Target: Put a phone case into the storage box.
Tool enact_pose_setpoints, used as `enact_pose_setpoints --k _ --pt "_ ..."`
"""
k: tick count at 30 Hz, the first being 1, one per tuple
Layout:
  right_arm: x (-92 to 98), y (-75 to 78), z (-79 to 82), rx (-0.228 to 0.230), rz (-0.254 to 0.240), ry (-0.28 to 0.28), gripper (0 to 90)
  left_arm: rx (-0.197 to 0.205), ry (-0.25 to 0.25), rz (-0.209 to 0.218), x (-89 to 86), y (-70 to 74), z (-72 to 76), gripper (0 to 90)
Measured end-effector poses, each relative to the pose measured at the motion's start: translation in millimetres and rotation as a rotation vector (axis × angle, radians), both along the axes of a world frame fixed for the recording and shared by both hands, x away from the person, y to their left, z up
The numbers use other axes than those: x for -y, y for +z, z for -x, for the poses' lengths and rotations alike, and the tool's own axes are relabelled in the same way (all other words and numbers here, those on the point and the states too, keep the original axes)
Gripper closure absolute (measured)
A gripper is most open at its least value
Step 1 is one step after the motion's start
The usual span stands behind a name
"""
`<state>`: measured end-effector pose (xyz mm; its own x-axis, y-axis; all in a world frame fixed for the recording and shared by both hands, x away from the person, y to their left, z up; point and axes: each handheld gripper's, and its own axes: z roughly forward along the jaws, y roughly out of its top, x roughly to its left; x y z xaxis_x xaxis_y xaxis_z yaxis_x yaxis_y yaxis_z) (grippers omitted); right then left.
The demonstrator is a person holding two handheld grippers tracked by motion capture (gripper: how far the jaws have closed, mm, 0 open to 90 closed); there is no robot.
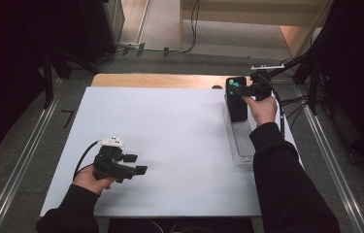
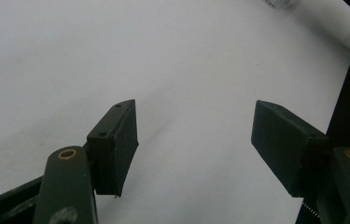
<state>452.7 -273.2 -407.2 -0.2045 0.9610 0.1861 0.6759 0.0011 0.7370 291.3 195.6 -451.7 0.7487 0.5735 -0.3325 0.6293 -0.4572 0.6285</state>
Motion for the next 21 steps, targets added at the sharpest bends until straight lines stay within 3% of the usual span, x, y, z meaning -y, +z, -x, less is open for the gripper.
enact_pose_setpoints --k 12,21 --pt "-24.4 21.3 23.6 0.003 -0.032 0.133 0.0 0.002 0.002 0.007 -0.9 0.5 -0.4 32.1" --pt "-43.2 21.9 40.7 0.011 -0.036 0.247 0.0 -0.003 0.000 0.008 -1.8 1.1 -2.7 32.1"
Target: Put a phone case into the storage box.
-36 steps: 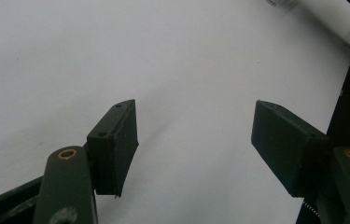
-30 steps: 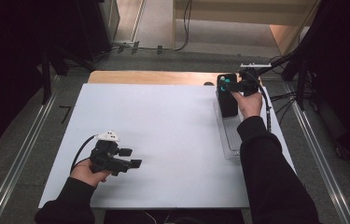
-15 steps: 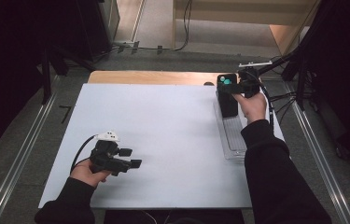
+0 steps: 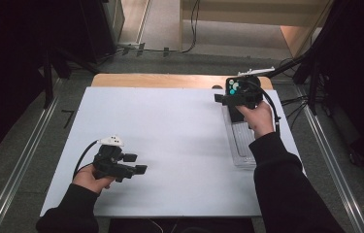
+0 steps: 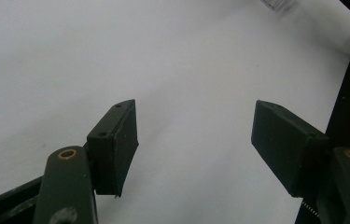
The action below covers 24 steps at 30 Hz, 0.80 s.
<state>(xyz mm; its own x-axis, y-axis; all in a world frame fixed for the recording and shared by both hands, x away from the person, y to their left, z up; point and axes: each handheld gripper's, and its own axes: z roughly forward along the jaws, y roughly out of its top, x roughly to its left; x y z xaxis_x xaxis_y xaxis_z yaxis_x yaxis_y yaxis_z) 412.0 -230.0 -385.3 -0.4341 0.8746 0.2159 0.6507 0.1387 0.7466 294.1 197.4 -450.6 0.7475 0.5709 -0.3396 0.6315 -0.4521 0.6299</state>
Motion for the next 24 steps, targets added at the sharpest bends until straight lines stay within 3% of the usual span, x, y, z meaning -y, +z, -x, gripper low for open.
enact_pose_setpoints --k 18,20,24 --pt "-14.1 -13.3 27.3 -0.021 -0.030 0.146 0.0 -0.001 -0.002 0.006 -1.4 0.7 -4.2 32.1" --pt "-15.5 -15.8 30.4 -0.026 -0.030 0.151 6.1 -0.001 -0.002 0.005 -1.4 0.8 -4.3 32.1" --pt "-19.9 -20.4 36.3 -0.033 -0.035 0.171 7.0 -0.001 -0.002 0.007 -1.6 0.8 -4.5 32.1"
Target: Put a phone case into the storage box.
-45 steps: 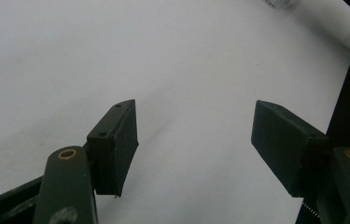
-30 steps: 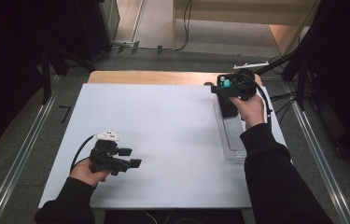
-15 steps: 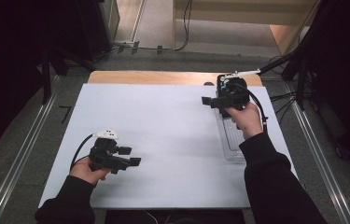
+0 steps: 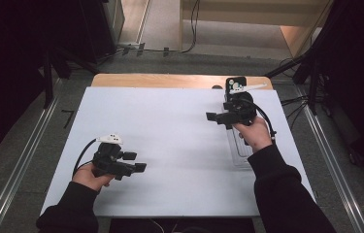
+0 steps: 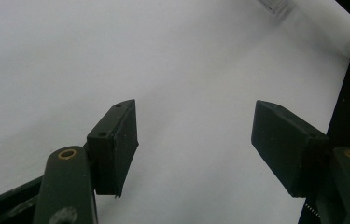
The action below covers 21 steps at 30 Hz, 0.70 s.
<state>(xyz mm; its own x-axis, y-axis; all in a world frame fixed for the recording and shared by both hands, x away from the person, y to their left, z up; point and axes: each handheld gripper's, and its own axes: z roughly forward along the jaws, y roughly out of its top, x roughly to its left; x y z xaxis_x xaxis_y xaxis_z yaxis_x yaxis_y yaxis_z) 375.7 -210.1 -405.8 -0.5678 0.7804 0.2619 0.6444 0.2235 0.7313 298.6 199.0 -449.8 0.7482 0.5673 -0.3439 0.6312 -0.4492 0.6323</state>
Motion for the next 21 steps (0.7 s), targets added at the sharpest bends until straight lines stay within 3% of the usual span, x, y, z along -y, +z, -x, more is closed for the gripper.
enact_pose_setpoints --k 4,8,18,21 --pt "-6.5 -5.1 6.2 -0.006 0.012 0.032 7.0 0.000 0.001 0.004 -0.1 -0.2 0.1 32.1" --pt "-10.2 -9.8 11.7 -0.024 -0.002 0.065 12.8 0.000 0.000 0.005 -0.1 0.1 0.2 32.1" --pt "-12.6 -17.7 30.5 -0.043 -0.037 0.133 16.2 0.001 -0.005 0.007 0.0 1.2 1.0 32.0" --pt "-13.3 -18.9 37.0 -0.032 -0.021 0.148 17.6 0.003 -0.008 0.007 0.4 1.3 1.2 32.1"
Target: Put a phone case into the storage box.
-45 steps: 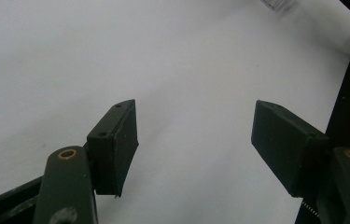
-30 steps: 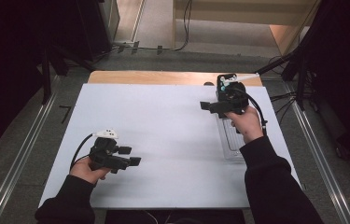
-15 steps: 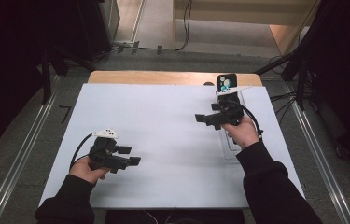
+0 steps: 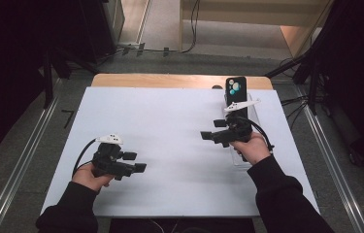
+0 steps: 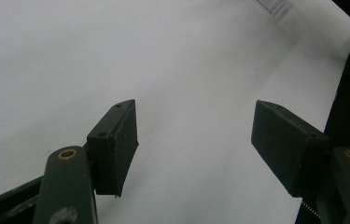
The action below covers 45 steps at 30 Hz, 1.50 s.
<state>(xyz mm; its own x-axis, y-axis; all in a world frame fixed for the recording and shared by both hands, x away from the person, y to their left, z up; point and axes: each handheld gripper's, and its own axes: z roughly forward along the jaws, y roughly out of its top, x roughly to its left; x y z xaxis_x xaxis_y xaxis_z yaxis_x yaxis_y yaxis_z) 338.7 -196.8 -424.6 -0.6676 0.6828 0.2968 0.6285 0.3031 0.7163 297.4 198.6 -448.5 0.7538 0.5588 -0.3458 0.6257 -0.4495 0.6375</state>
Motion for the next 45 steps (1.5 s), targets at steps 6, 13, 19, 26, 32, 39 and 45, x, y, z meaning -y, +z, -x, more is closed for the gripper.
enact_pose_setpoints --k 6,13,19,26,32,39,45 --pt "0.1 -3.7 13.6 0.021 0.004 0.034 18.7 0.004 -0.003 -0.003 0.3 0.6 0.6 32.0" --pt "2.5 -8.5 30.0 -0.015 -0.005 0.076 18.6 0.007 -0.008 -0.004 0.9 1.4 1.7 32.0" --pt "8.7 -12.7 42.2 -0.019 -0.004 0.092 18.7 0.009 -0.010 0.002 1.5 2.0 3.4 32.1" --pt "15.2 -18.3 57.9 -0.020 0.008 0.112 18.6 0.011 -0.015 0.002 0.4 2.5 5.8 32.1" --pt "20.4 -22.9 69.2 -0.037 0.008 0.115 18.6 0.014 -0.018 0.005 1.0 2.4 7.8 32.0" --pt "28.0 -27.1 79.0 -0.049 0.007 0.117 18.6 0.020 -0.026 0.004 0.6 3.0 10.0 32.0" --pt "35.8 -29.7 86.3 -0.055 0.004 0.106 18.6 0.017 -0.027 0.008 -0.8 2.3 11.9 32.0"
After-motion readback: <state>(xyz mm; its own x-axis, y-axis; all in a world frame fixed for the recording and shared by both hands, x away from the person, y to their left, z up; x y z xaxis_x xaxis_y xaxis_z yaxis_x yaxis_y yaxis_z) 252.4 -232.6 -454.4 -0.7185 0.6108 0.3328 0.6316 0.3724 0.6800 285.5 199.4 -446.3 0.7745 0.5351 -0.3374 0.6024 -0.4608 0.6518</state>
